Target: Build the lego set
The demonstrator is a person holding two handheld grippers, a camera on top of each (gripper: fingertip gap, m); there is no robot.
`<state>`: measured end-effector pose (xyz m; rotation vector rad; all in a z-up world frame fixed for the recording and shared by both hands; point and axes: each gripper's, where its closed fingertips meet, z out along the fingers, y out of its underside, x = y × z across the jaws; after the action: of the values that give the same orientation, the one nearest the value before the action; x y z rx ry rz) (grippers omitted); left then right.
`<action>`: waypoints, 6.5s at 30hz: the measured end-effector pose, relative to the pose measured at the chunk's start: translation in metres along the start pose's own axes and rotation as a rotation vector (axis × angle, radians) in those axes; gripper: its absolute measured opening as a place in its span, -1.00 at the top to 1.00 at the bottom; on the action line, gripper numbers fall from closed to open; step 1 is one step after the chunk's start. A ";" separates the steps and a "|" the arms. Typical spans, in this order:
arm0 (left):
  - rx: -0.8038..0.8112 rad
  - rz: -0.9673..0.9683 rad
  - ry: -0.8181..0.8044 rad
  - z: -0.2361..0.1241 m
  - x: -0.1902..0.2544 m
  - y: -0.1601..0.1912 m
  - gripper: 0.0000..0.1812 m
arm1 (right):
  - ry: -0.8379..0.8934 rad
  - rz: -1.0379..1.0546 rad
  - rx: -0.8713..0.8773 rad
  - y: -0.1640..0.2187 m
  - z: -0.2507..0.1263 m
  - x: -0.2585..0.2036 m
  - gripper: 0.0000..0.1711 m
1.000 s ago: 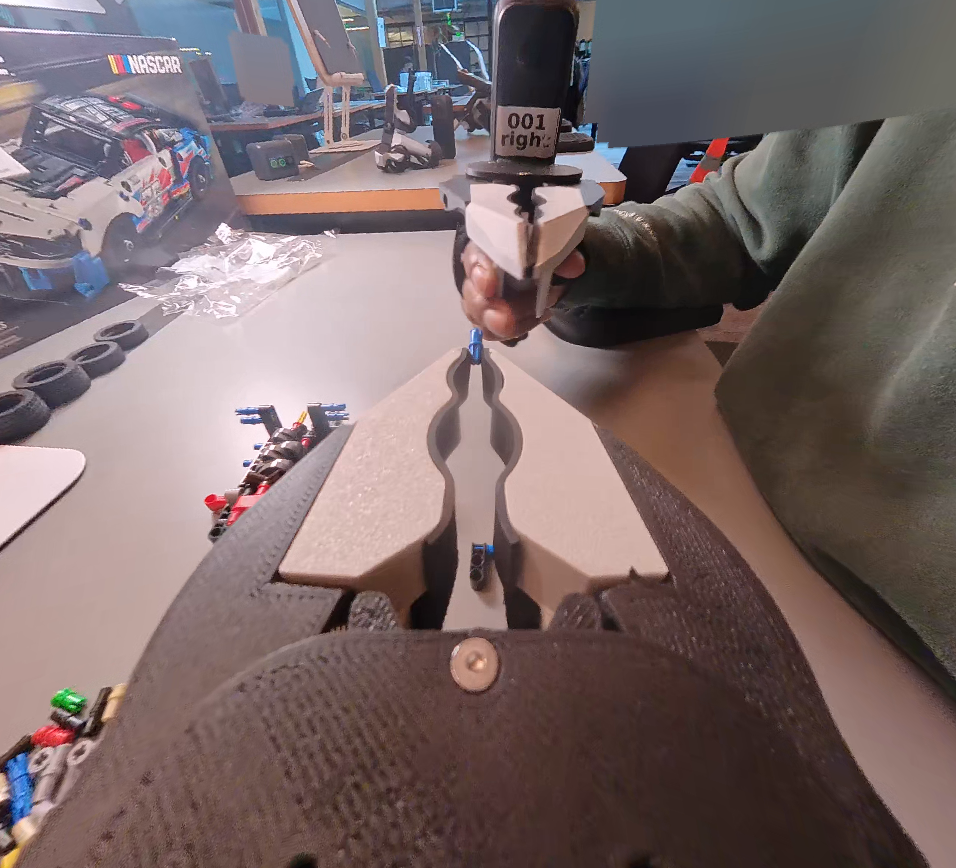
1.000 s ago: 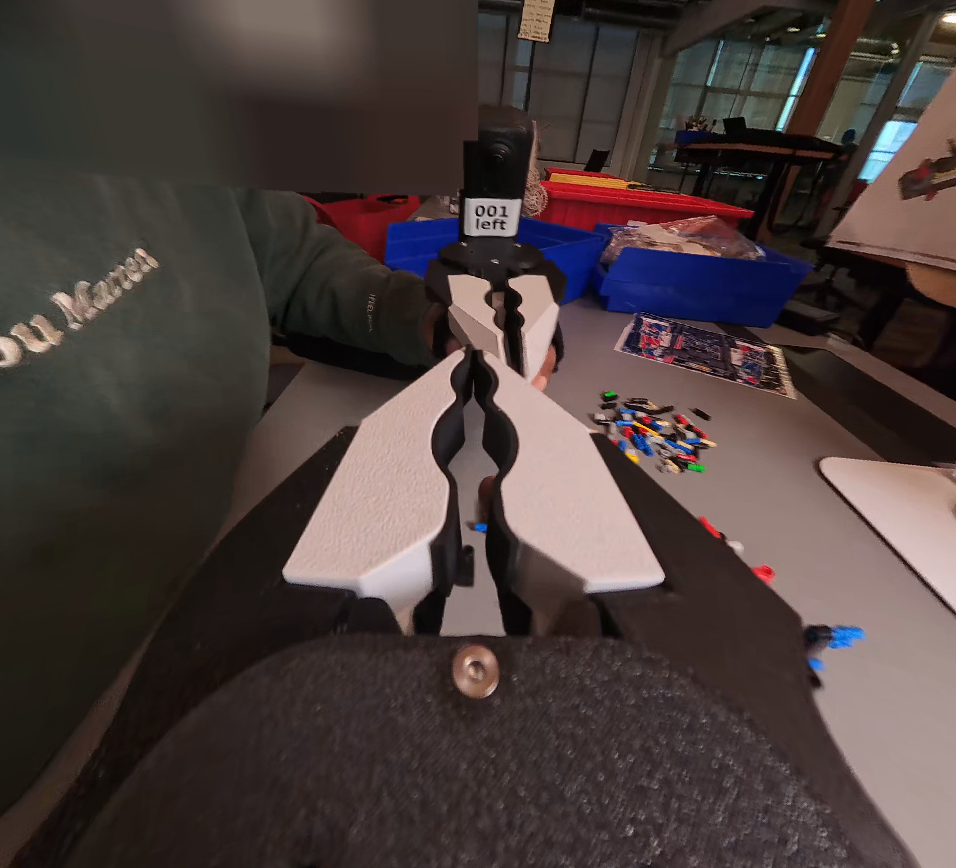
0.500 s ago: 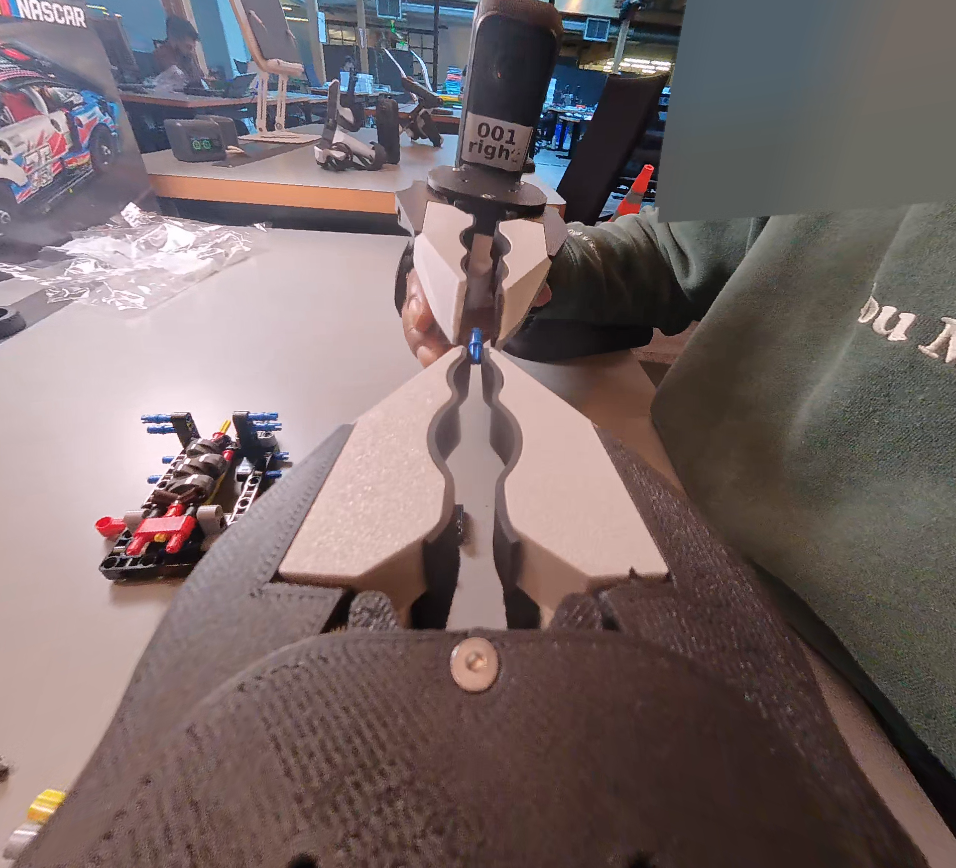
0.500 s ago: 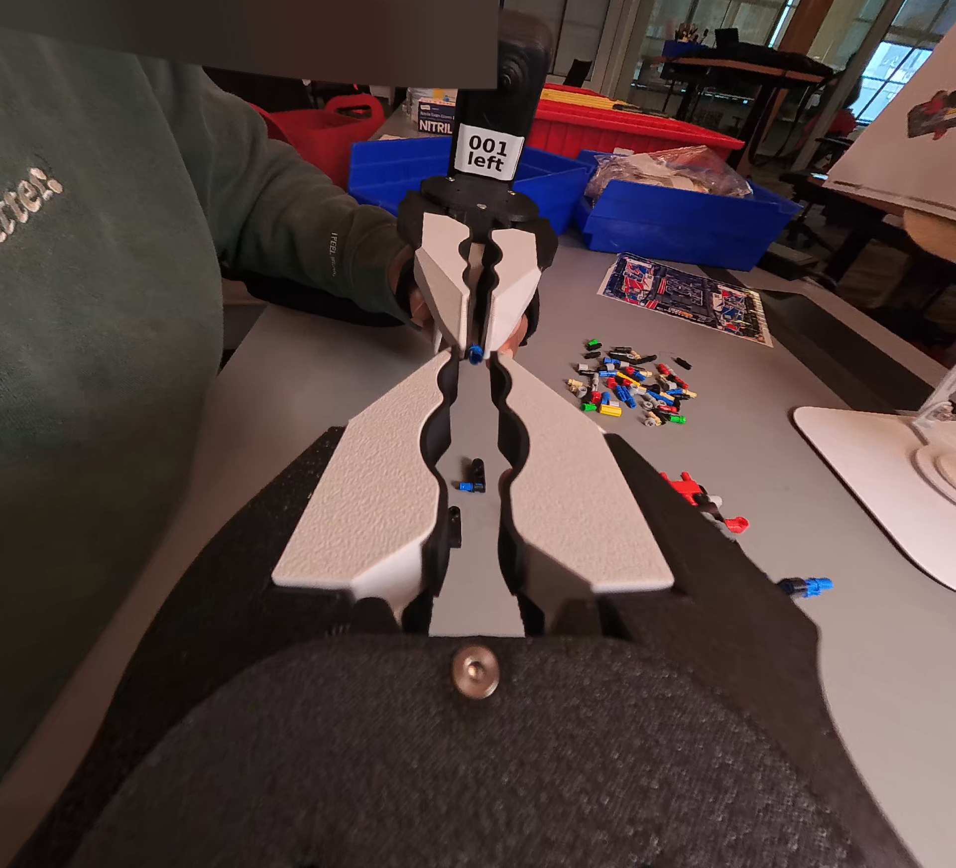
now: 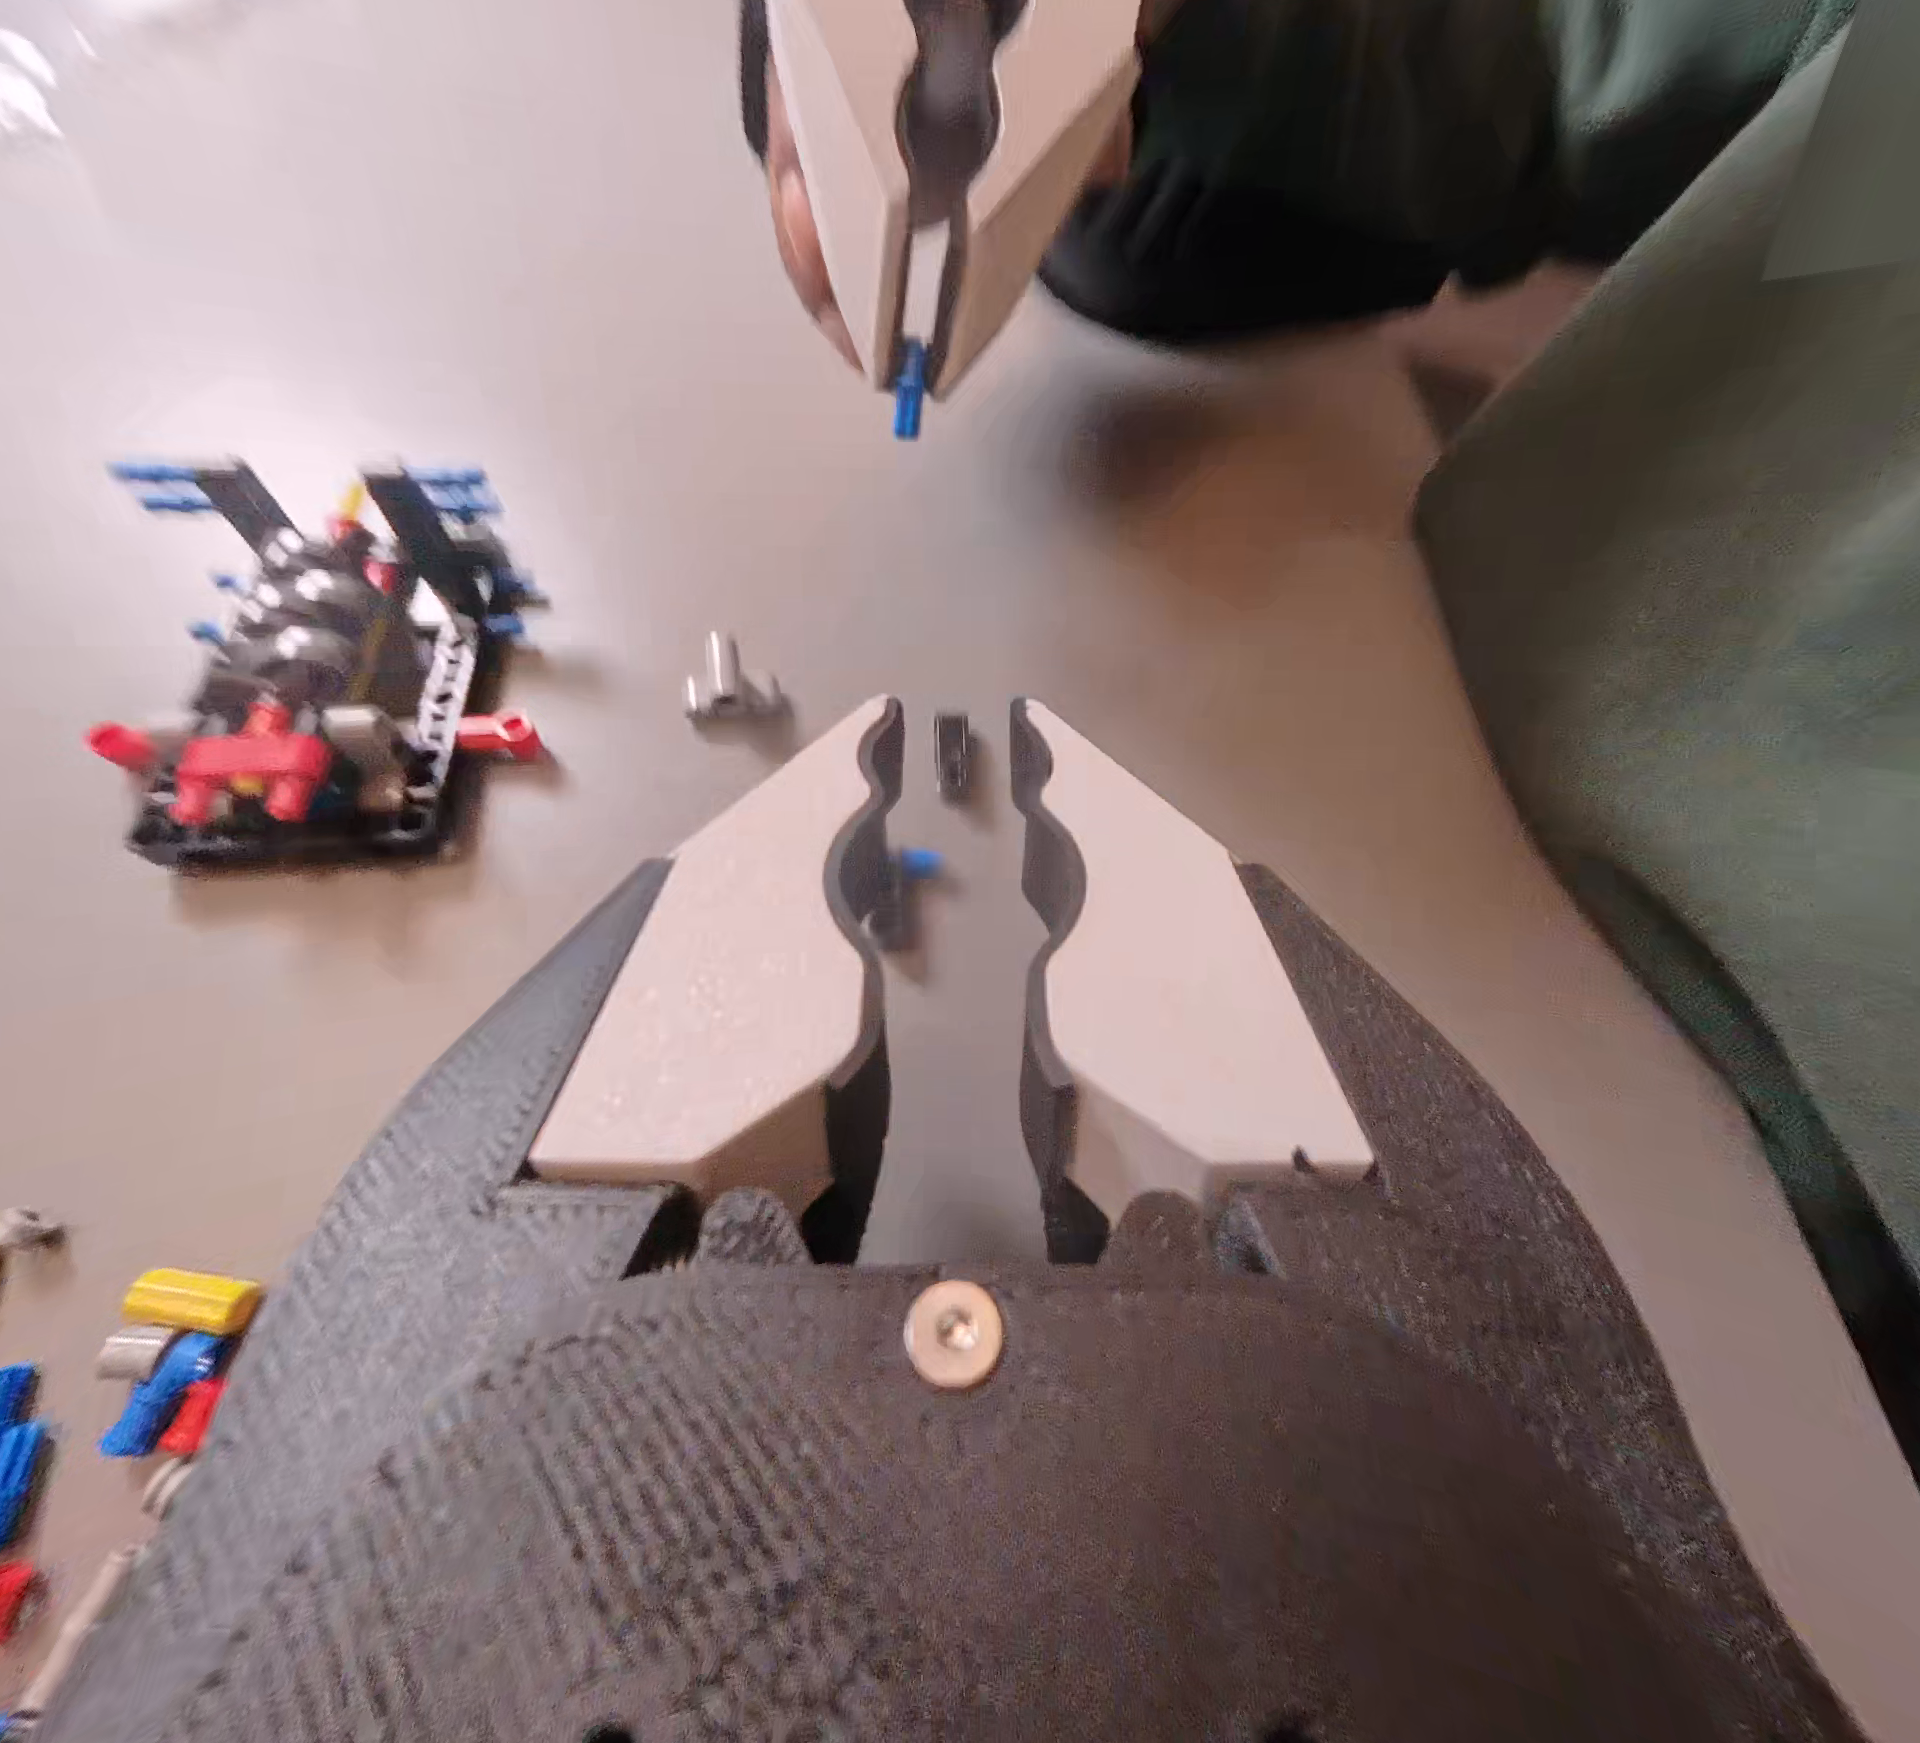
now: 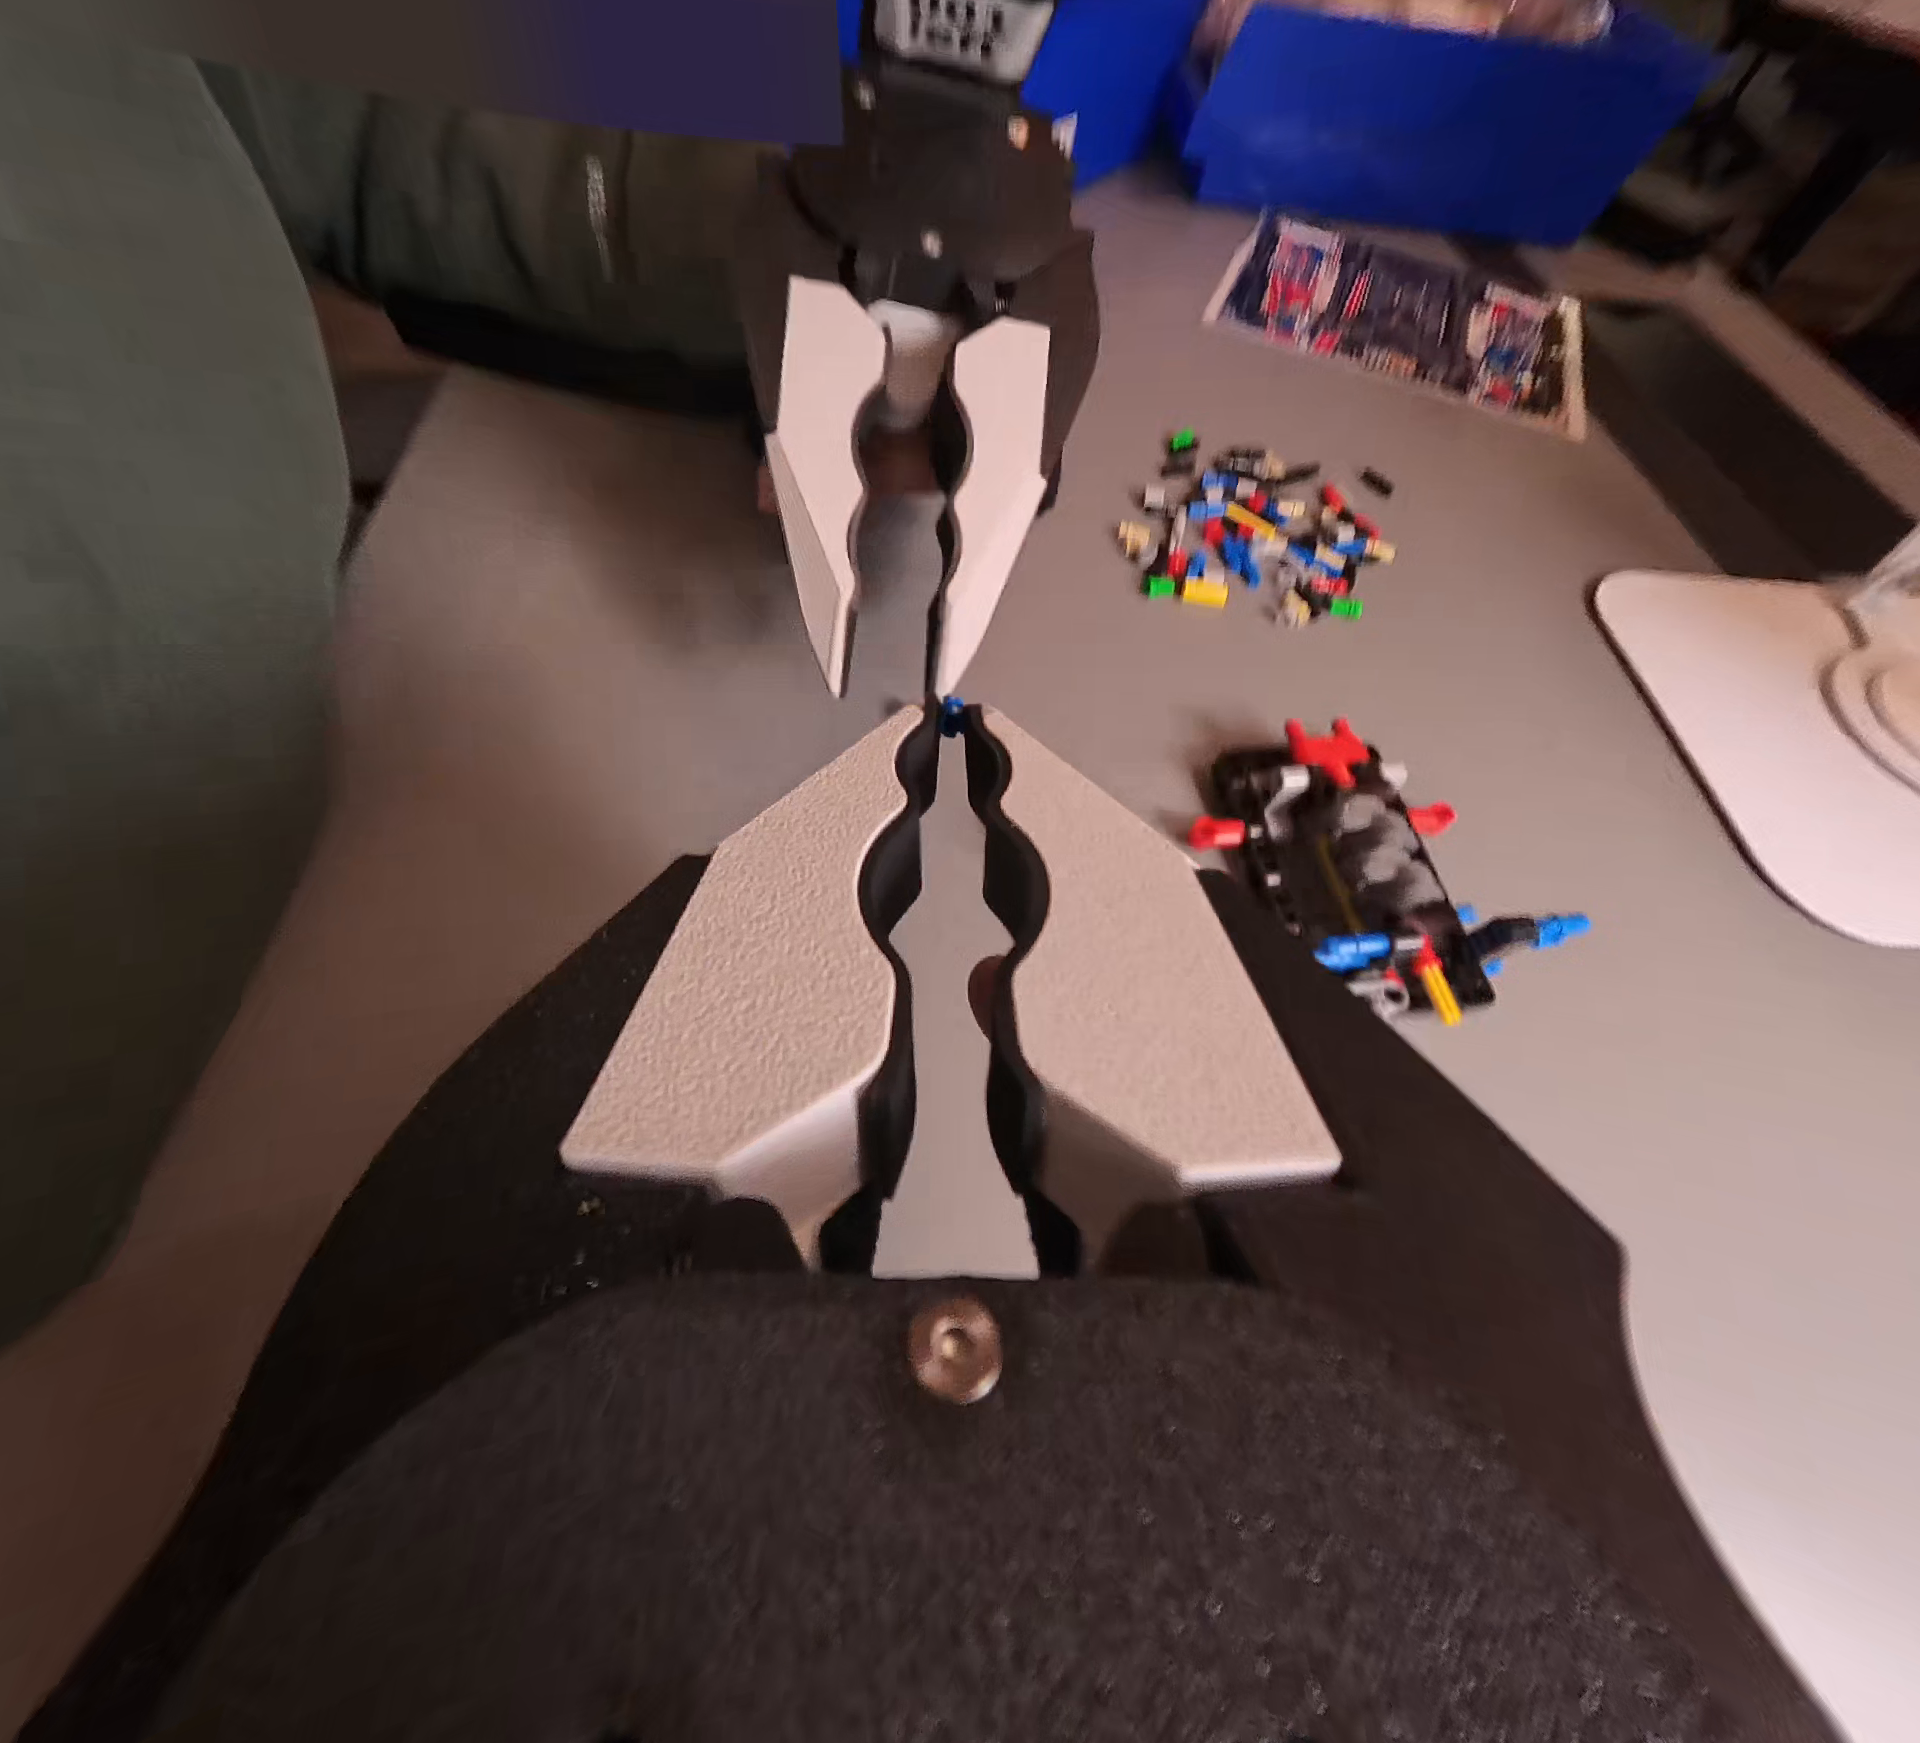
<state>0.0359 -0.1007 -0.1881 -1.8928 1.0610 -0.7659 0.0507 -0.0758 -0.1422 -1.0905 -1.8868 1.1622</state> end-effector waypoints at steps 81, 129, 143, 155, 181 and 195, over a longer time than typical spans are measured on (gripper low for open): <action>-0.037 0.240 -0.362 0.005 -0.024 -0.015 0.95 | 0.136 0.242 -0.123 0.019 0.034 0.007 0.97; 0.515 -0.749 0.290 -0.027 -0.033 -0.046 0.95 | 0.258 -0.106 0.057 -0.003 0.024 0.020 0.69; 0.111 -0.121 -0.135 -0.005 -0.035 -0.009 0.81 | 0.053 0.387 -0.181 0.043 0.032 0.006 0.92; -0.160 0.572 -0.455 0.011 -0.027 -0.002 0.91 | -0.062 0.750 -0.113 0.039 0.042 -0.001 0.93; 0.532 -0.378 -0.010 -0.048 -0.046 -0.053 0.92 | -0.074 0.294 0.062 0.012 0.032 0.024 0.78; 0.429 -0.414 -0.005 -0.031 -0.041 -0.043 0.92 | -0.165 0.493 0.224 -0.009 0.032 0.020 0.78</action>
<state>0.0090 -0.0625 -0.1409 -1.7464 0.4478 -1.1199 0.0119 -0.0716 -0.1439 -1.4097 -1.5934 1.7382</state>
